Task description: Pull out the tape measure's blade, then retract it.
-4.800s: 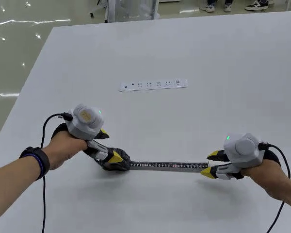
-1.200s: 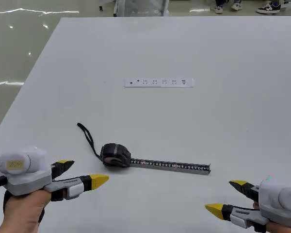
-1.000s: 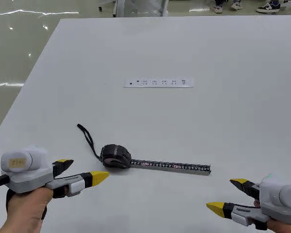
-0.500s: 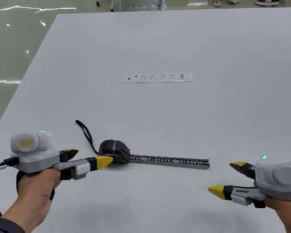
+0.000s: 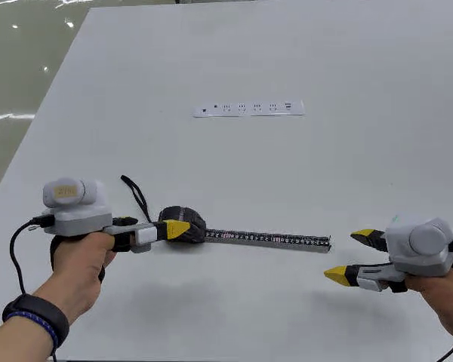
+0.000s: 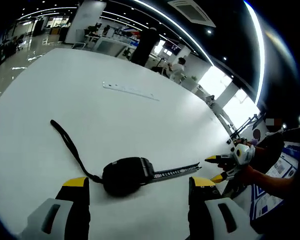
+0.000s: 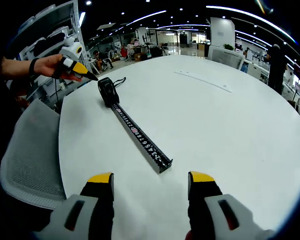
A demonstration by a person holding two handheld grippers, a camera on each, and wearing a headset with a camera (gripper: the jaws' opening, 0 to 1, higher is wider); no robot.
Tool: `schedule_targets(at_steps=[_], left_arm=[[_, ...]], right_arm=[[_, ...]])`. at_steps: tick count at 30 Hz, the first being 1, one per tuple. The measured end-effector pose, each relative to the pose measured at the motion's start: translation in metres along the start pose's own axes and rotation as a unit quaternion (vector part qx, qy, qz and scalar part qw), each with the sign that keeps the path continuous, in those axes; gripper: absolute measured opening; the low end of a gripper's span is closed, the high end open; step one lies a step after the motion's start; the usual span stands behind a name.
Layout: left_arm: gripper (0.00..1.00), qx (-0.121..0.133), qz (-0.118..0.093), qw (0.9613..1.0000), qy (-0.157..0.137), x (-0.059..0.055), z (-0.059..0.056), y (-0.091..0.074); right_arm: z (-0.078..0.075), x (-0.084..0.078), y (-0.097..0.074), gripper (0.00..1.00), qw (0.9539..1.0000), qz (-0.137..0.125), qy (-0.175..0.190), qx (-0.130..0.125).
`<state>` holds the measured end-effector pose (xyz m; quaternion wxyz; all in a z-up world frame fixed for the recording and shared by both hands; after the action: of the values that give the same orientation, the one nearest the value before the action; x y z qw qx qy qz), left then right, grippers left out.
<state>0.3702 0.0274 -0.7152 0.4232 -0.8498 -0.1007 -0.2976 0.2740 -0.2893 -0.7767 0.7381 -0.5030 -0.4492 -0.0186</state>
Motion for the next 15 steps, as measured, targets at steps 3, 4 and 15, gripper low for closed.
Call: schedule_targets(at_steps=[3,4,15], left_arm=[[0.78,0.003,0.006,0.9999,-0.012,0.003,0.0,0.004],[0.78,0.006,0.01,0.9998,-0.014,0.003,0.0,0.006],[0.75,0.02,0.029,0.9985,-0.042,0.003,0.004,0.015]], right_arm=[[-0.005,0.0,0.006,0.59,0.9998,0.012,-0.018,0.004],[-0.007,0.001,0.009,0.58,0.9996,0.014,-0.022,0.007],[-0.013,0.004,0.024,0.53,0.996,0.044,-0.073,0.027]])
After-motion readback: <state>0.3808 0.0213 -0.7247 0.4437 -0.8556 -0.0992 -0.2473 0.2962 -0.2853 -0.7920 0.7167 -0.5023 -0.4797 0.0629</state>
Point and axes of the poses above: the centre of the closed fingertips' face, and the gripper's own axes: y roughly forward along the fingers, z roughly to its left, x roughly out of its top, the point moved 2 cm from there along -y, roughly backward along the fingers, and after that the axes turned 1 degree about z, right-handed, at the moved point
